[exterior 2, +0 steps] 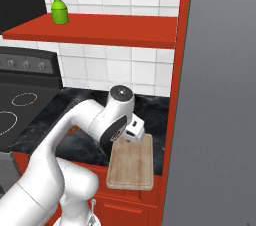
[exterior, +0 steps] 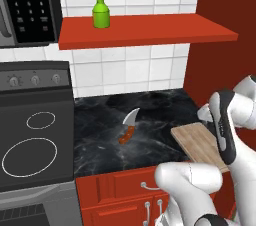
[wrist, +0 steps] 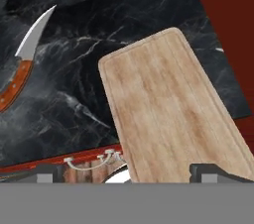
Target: Move the cutting board and knife to the sink. Then move spray from the shelves to the counter.
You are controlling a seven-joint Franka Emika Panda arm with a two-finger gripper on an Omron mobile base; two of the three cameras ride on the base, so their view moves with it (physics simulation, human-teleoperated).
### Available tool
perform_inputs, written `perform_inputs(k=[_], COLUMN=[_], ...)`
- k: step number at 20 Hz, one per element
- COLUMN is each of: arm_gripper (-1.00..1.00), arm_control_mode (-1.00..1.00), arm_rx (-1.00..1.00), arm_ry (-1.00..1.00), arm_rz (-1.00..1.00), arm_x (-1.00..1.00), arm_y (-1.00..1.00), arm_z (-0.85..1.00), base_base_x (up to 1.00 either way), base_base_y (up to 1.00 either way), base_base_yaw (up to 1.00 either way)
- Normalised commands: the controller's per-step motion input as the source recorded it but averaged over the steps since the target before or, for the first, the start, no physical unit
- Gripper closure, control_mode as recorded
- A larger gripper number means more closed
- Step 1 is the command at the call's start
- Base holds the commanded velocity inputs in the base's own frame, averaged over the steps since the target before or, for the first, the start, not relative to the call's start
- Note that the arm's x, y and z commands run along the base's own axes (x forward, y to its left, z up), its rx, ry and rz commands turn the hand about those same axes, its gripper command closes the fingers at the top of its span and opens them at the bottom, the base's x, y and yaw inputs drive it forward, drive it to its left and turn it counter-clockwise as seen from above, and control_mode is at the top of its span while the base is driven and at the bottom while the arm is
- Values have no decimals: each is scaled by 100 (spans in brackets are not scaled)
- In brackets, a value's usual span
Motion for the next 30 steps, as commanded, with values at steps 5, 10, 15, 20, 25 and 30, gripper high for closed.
perform_inputs(k=[5, 10, 15, 20, 25, 30], arm_gripper=[-100, -100, -100, -100, -100, -100], arm_control_mode=[-100, -100, -100, -100, -100, -100], arm_rx=[20, 18, 14, 15, 16, 15], arm_ry=[6, 1, 1, 14, 5, 0], arm_rz=[-26, -18, -20, -31, -19, -8], arm_x=[-59, -62, -60, -43, -36, -16], arm_y=[-17, -15, -10, -13, -13, 0], arm_z=[12, 5, 0, 0, -7, -7], base_base_x=[0, 0, 0, 0, 0, 0], base_base_y=[0, 0, 0, 0, 0, 0], base_base_yaw=[0, 0, 0, 0, 0, 0])
